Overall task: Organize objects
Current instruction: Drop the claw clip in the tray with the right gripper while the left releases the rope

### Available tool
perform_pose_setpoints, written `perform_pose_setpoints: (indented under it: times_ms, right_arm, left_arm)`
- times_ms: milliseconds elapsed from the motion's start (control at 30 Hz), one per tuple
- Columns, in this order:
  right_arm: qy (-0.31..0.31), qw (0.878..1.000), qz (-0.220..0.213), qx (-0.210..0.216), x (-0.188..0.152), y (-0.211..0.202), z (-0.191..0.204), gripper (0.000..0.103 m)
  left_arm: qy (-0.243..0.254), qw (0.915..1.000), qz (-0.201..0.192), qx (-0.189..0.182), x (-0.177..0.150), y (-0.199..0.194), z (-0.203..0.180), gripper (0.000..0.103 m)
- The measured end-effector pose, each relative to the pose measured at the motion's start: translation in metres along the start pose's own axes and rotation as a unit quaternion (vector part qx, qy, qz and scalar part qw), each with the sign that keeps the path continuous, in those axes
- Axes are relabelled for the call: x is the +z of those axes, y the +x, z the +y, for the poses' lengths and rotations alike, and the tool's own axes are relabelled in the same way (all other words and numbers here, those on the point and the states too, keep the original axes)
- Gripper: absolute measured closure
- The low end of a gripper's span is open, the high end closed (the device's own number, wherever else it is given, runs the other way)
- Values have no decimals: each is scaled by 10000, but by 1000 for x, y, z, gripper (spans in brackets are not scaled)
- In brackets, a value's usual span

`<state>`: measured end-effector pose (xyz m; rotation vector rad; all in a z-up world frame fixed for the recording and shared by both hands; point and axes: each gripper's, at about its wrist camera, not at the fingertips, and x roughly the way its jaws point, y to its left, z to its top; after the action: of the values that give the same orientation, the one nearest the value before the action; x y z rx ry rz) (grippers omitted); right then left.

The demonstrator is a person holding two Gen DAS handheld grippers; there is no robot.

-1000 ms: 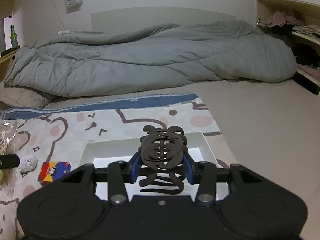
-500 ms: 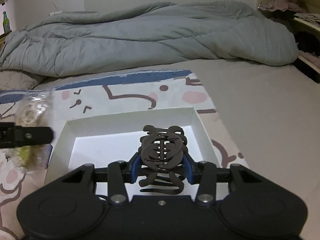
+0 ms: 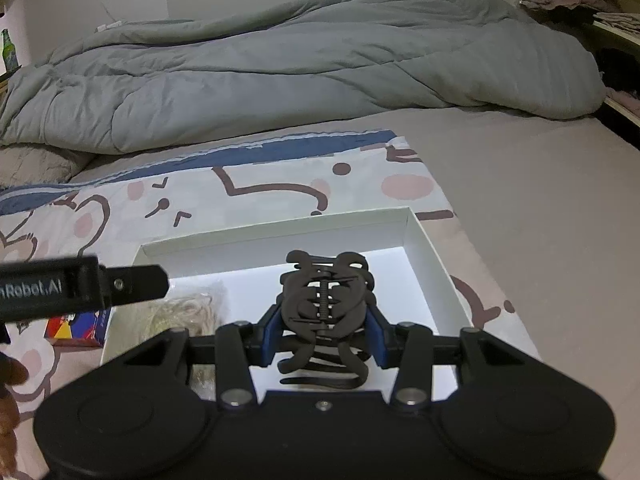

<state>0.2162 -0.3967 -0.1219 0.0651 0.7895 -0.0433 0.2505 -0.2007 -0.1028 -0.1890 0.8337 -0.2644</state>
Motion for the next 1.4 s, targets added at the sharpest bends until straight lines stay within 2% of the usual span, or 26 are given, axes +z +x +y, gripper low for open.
perform_pose_setpoints:
  times_ms: [100,233,567,867,900,933,967,1400]
  right_arm:
    - [28,10000,9,4,0,-1,-1,58]
    - [17,10000,16,-6,-1,0,1,58]
    - [-110,9998,72,118,2,11,21,58]
    - [-90,9998,154,131,1,25,34,58]
    - [-31,9998,150,146,1,25,35,52]
    - [6,9998,147,128,1,25,36,41]
    - [31,9999,138,68,1,25,36,39]
    - [382,9992,46,-57,5,-8,18,35]
  left_arm:
    - [135,9993,89,337,0,2,4,18]
    - [7,9982,312,509,-2,7,16,18]
    - [39,9975,476,527,-2,5,21,18]
    - [361,9962,471,643,-1,-4,23,18]
    - [390,9959,471,665,-1,-4,24,18]
    - [407,9957,473,687,-1,-5,25,18]
    - [413,9955,478,702,-1,-5,26,18]
    - [542,9952,360,725,-1,-27,19,18]
